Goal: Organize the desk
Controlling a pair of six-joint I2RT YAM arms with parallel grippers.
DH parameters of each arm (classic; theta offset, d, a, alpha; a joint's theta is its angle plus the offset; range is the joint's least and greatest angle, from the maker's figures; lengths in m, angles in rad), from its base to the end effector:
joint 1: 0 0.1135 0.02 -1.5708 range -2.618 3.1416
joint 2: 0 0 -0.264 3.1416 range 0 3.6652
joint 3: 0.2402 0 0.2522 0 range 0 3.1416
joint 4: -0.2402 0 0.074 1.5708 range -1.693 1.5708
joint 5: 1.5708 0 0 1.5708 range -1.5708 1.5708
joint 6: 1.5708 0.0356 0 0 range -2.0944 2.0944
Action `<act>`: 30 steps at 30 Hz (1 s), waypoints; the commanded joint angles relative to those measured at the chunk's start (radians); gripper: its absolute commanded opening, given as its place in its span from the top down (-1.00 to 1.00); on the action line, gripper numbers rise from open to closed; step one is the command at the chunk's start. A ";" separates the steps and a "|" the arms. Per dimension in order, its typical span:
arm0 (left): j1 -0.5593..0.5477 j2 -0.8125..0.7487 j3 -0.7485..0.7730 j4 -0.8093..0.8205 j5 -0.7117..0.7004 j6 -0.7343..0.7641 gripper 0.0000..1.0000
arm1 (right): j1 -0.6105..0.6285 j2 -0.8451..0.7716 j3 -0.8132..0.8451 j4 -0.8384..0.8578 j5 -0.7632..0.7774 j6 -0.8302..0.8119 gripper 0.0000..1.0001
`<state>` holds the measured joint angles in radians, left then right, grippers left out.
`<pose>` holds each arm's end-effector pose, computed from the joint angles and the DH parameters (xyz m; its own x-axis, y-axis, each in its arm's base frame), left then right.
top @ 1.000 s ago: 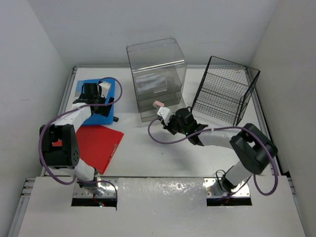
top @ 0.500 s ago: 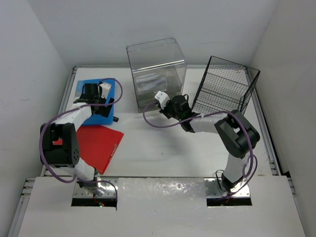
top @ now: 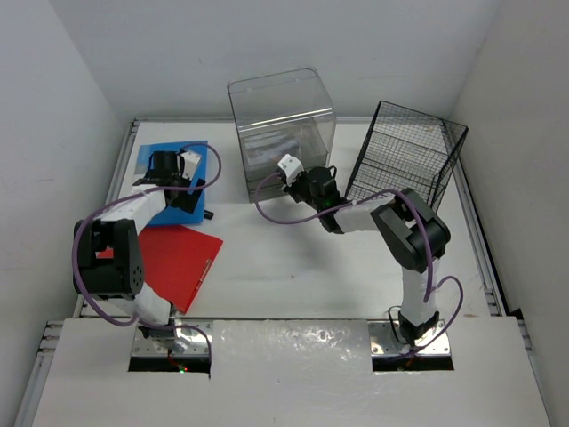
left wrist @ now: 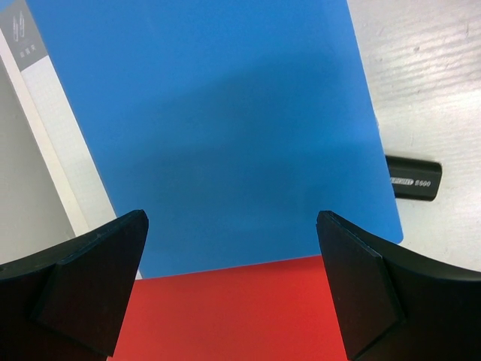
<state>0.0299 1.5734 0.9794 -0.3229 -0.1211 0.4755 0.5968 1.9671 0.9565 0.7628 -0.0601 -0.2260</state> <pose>0.3235 0.0140 0.2033 -0.7526 0.4321 -0.4969 0.2715 0.8911 0.3637 0.3372 0.2317 0.1545 -0.0612 -0.3120 -0.9481 -0.6391 0.7419 -0.2029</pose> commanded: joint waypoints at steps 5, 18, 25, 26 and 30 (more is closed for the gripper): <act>0.010 -0.010 -0.019 -0.056 -0.014 0.112 -0.87 | -0.006 0.019 0.025 0.229 0.026 0.077 1.00; 0.004 -0.151 -0.160 -0.074 -0.020 0.400 -0.67 | -0.003 -0.085 -0.182 0.414 -0.105 0.220 1.00; -0.022 -0.196 -0.381 0.256 0.022 0.572 -0.34 | 0.024 -0.122 -0.289 0.533 -0.153 0.248 1.00; -0.036 -0.199 -0.410 0.299 0.005 0.590 -0.35 | 0.029 -0.129 -0.295 0.530 -0.155 0.243 1.00; -0.064 -0.210 -0.472 0.366 0.035 0.605 -0.39 | 0.037 -0.162 -0.323 0.526 -0.155 0.238 1.00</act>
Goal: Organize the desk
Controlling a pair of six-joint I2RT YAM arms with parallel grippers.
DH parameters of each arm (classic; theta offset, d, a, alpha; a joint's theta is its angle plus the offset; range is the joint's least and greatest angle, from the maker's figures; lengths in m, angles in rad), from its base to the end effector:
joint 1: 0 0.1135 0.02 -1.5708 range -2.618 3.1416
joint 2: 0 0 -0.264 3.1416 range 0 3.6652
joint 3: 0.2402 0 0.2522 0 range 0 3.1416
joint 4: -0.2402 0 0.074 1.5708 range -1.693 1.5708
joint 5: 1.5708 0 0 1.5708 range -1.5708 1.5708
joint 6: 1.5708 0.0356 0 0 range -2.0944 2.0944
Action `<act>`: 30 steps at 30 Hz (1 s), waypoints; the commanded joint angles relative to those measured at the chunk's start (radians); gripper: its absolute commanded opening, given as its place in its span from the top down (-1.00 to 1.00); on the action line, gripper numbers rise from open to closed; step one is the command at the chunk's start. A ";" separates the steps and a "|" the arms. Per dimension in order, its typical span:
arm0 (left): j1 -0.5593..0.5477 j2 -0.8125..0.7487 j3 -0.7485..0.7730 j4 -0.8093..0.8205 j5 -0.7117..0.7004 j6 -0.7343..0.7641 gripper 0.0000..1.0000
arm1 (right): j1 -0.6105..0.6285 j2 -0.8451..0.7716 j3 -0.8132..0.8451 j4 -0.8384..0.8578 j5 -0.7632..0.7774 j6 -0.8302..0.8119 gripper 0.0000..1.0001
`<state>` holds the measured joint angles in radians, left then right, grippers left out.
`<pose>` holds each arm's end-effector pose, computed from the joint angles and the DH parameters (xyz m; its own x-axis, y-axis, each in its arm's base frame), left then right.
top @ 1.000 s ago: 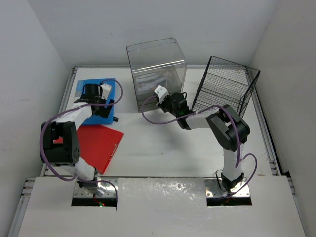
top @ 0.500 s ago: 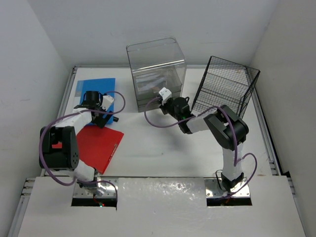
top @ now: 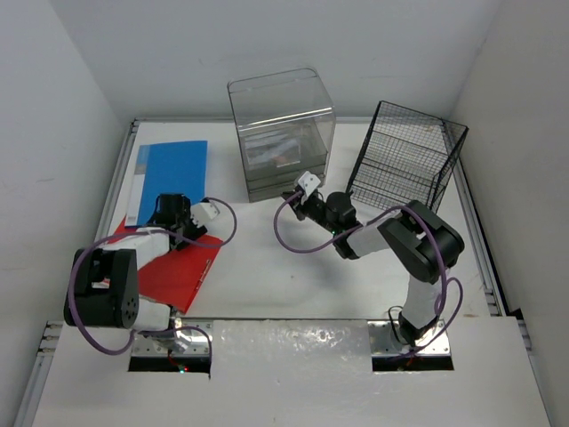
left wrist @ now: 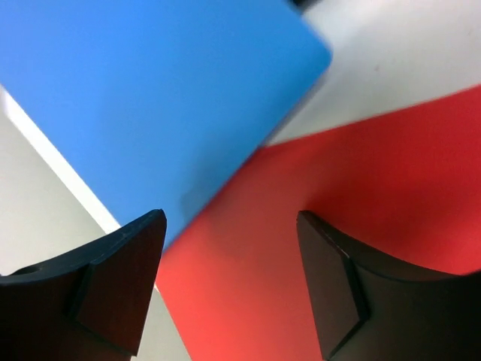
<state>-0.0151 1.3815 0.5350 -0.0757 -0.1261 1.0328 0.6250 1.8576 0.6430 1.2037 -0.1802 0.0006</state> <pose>0.2436 0.0008 0.1420 -0.4607 0.8590 -0.2235 0.6530 0.4985 0.5701 0.2763 0.2072 0.1569 -0.0093 -0.0060 -0.9999 -0.7209 0.6930 0.0026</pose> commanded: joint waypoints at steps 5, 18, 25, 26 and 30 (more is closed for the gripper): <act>-0.081 -0.016 -0.114 0.307 -0.010 0.035 -0.82 | 0.010 -0.075 -0.042 0.115 -0.030 0.013 1.00; -0.118 0.206 -0.124 0.510 -0.090 0.030 -0.49 | 0.013 -0.143 -0.086 0.125 -0.034 0.019 1.00; -0.117 0.169 -0.107 0.403 -0.026 0.029 0.53 | 0.028 -0.164 -0.091 0.088 -0.044 0.010 1.00; -0.117 0.159 -0.110 0.387 -0.020 0.020 0.74 | 0.036 -0.161 -0.088 0.083 -0.044 0.007 1.00; -0.117 0.125 -0.107 0.373 -0.026 -0.014 1.00 | 0.058 -0.150 -0.057 0.048 -0.018 0.062 1.00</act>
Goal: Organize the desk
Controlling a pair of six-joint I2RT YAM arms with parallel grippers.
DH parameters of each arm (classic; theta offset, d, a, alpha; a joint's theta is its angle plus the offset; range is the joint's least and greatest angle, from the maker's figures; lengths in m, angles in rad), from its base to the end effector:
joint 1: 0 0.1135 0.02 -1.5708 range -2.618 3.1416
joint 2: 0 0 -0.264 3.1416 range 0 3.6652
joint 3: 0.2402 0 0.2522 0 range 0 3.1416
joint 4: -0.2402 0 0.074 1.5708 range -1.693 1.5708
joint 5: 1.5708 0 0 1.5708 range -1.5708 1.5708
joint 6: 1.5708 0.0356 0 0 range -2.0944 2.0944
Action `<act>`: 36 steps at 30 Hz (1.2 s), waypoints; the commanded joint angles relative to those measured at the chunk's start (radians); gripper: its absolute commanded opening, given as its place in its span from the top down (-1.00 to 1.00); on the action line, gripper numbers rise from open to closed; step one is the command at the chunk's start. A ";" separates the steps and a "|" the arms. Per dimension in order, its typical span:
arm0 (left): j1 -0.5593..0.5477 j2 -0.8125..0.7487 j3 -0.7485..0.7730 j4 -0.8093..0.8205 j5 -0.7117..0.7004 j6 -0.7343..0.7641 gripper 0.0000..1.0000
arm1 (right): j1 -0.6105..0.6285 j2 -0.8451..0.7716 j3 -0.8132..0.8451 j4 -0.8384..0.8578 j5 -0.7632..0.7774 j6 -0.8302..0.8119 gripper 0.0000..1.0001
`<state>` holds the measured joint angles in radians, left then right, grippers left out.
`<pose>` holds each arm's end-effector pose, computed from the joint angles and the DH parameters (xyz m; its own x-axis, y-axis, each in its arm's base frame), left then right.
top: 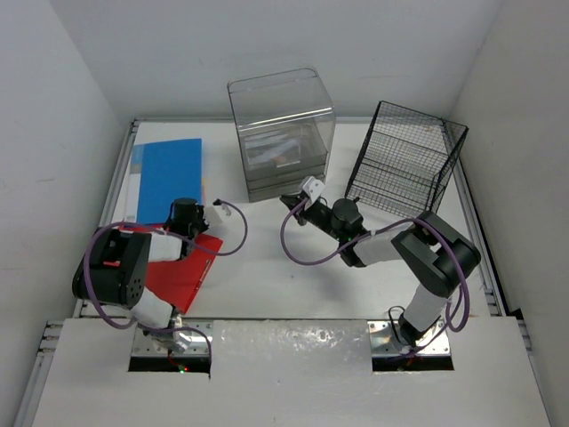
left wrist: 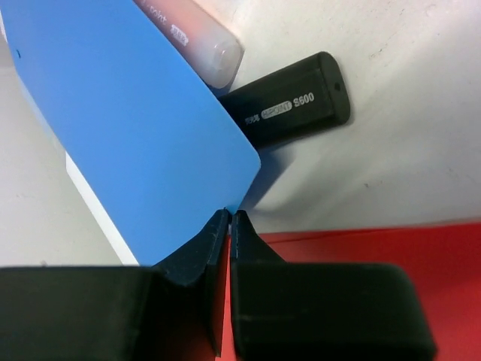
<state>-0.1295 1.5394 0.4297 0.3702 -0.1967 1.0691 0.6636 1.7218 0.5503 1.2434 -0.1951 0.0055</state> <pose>0.2537 -0.0260 0.1113 -0.3359 0.9109 -0.2398 0.5780 0.4003 0.7111 0.2469 0.2018 0.1800 0.0524 0.0478 -0.9975 -0.7569 0.6535 -0.0084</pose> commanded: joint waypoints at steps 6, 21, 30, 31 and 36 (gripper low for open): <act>0.008 -0.166 0.023 -0.169 0.065 -0.104 1.00 | 0.044 0.021 0.117 -0.093 0.115 0.340 1.00; 0.011 -0.297 0.044 -0.577 0.243 -0.147 1.00 | 0.120 0.073 0.181 -0.168 0.215 0.545 1.00; 0.011 -0.332 0.044 -0.666 0.286 -0.216 1.00 | 0.175 0.240 0.385 -0.361 0.169 0.861 0.62; 0.011 -0.343 0.049 -0.680 0.295 -0.225 1.00 | 0.183 0.261 0.396 -0.369 0.171 0.879 0.57; 0.011 -0.390 0.073 -0.778 0.332 -0.253 1.00 | 0.231 0.311 0.438 -0.386 0.192 0.999 0.30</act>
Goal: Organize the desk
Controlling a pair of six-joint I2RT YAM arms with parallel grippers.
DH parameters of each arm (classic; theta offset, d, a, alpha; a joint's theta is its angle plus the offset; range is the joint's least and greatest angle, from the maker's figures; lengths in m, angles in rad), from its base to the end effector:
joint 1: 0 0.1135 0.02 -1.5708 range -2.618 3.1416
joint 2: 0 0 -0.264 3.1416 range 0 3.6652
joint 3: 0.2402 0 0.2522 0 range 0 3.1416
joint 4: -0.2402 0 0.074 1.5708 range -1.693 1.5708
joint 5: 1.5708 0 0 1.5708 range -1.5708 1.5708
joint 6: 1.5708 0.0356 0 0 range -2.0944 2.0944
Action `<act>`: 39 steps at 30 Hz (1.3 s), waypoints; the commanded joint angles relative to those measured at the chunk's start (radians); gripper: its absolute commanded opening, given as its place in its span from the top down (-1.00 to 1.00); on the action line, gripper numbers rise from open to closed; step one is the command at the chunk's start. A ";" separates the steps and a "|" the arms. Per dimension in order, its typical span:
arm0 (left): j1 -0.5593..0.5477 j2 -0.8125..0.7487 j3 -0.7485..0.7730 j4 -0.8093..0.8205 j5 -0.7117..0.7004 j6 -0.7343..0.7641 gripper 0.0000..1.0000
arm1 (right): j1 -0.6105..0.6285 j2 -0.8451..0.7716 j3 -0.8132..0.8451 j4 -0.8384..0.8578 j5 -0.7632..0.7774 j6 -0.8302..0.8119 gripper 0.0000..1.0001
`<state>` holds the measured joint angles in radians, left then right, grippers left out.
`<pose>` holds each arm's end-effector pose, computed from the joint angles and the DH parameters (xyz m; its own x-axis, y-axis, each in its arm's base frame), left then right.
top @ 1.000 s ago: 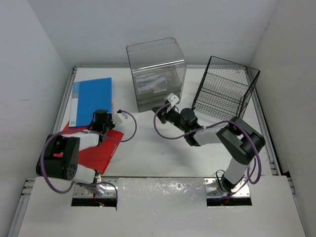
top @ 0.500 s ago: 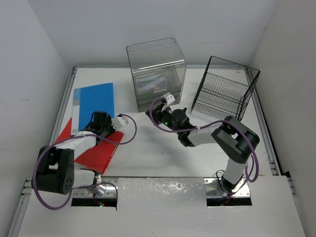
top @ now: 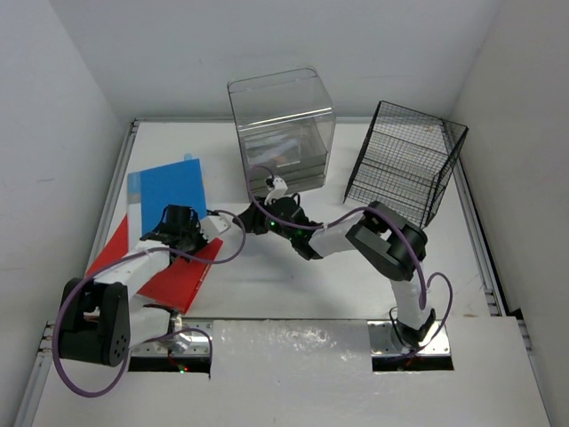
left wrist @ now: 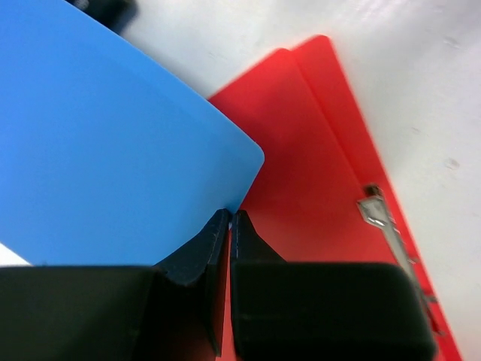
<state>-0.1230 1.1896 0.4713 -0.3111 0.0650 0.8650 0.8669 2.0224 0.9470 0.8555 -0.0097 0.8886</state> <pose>0.2003 -0.0271 0.1487 -0.4332 0.8188 -0.3766 0.7483 0.5597 0.3561 0.2660 0.3138 0.1401 -0.6854 0.3919 -0.6137 -0.3749 0.5326 0.7588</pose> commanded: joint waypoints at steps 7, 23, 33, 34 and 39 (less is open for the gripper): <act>0.005 -0.116 0.058 -0.236 0.108 -0.063 1.00 | 0.067 0.122 0.185 -0.078 -0.013 0.203 0.07; 0.003 -0.173 0.044 -0.278 0.157 -0.043 1.00 | 0.096 0.427 0.522 -0.133 -0.162 0.296 0.06; 0.003 -0.162 0.049 -0.280 0.150 -0.038 1.00 | 0.104 0.486 0.578 -0.070 -0.205 0.312 0.59; 0.003 -0.163 0.052 -0.275 0.139 -0.046 1.00 | 0.103 0.489 0.575 -0.072 -0.199 0.317 0.67; 0.011 -0.168 0.116 -0.283 0.121 -0.115 1.00 | 0.101 0.519 0.553 0.000 -0.193 0.357 1.00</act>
<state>-0.1226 1.0359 0.5079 -0.6075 0.1890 0.8040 0.9642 2.5172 1.4910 0.7647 -0.1951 1.2167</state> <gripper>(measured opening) 0.003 0.011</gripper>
